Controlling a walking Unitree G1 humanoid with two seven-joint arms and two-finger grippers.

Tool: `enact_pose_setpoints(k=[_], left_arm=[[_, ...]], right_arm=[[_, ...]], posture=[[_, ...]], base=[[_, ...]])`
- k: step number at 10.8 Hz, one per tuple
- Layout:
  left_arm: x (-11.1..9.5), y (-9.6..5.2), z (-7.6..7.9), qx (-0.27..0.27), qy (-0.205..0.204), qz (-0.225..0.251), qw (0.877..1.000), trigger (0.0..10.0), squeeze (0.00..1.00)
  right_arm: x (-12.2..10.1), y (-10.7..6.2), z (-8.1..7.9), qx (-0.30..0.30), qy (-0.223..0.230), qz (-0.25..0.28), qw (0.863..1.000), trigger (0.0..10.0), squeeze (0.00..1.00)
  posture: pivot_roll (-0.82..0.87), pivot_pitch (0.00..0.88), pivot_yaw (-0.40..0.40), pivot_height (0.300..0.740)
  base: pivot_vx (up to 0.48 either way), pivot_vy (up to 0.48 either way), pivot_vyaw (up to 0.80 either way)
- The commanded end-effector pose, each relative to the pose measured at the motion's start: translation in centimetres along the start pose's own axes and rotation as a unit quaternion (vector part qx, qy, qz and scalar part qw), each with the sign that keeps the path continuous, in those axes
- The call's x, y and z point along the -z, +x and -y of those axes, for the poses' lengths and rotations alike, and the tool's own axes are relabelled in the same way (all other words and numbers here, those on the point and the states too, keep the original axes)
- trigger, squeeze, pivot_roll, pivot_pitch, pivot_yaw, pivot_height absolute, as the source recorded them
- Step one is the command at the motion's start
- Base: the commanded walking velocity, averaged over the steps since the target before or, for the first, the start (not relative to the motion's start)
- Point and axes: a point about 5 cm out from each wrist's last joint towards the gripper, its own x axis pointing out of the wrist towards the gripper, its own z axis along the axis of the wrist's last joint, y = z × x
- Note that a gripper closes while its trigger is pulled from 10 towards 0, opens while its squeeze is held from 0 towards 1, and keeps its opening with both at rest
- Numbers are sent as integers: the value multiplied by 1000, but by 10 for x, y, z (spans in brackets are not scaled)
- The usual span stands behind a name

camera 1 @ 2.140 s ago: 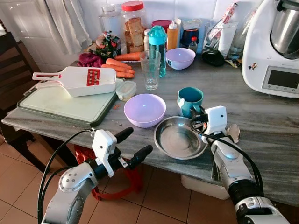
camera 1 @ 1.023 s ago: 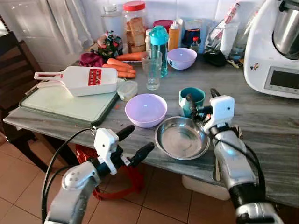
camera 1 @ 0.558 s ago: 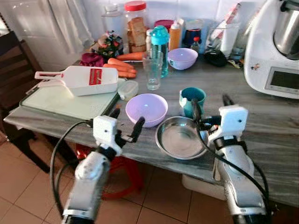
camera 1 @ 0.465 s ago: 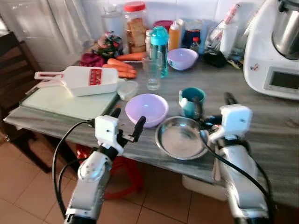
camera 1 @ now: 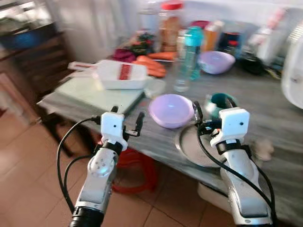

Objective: Setting the table

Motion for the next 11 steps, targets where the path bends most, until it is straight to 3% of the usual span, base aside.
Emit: enact_pose_setpoints(k=[1, 2, 3, 5, 6, 11], left_arm=[[-1, 4, -8, -27, 20, -4, 999, 10000, 0], [-3, 5, -13, -43, 35, 8, 998, 10000, 0], [-7, 5, -31, -96, 70, 23, 993, 10000, 0], [-6, 6, -44, -150, 112, 14, 982, 10000, 0], [-3, 4, -50, -171, 112, 6, 979, 10000, 0], [0, 5, -55, -200, 130, 9, 971, 10000, 0]], right_arm=[[-7, 2, -3, -7, 1, 9, 1000, 10000, 0], [-8, 3, -3, -8, 6, 8, 1000, 10000, 0], [-10, 4, -6, -15, 6, 7, 1000, 10000, 0], [-8, 6, -8, -21, 9, 4, 1000, 10000, 0], [-8, 7, -9, -23, 10, 4, 1000, 10000, 0], [-9, 10, -12, -33, 8, 7, 999, 10000, 0]], posture=[[-12, 0, 77, 740], [-9, 0, 73, 740], [-6, 0, 67, 740], [6, 0, 62, 740], [10, 0, 61, 740], [15, 0, 55, 740]], base=[[0, 0, 800], [0, 0, 800], [0, 0, 800], [0, 0, 800], [0, 0, 800], [0, 0, 800]])
